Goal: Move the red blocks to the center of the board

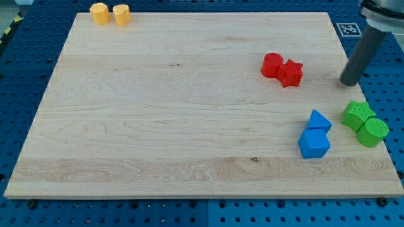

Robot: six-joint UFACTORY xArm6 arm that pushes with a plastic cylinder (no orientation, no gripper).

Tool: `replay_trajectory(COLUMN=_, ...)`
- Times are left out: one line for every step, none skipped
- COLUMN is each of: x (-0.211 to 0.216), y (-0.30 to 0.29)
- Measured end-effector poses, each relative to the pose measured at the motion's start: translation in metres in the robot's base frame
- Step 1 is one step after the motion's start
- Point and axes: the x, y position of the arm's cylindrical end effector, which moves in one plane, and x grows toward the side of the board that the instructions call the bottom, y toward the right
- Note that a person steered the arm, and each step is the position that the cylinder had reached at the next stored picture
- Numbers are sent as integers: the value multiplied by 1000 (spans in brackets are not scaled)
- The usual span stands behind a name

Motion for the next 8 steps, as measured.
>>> replay_trajectory(x=23, y=-13)
replay_trajectory(x=29, y=-46)
replay_trajectory(x=20, y=-60)
replay_trajectory(x=20, y=-79)
replay_trajectory(x=9, y=-97)
replay_trajectory(x=-4, y=-124)
replay_trajectory(x=-26, y=-132)
replay_trajectory(x=-32, y=-118)
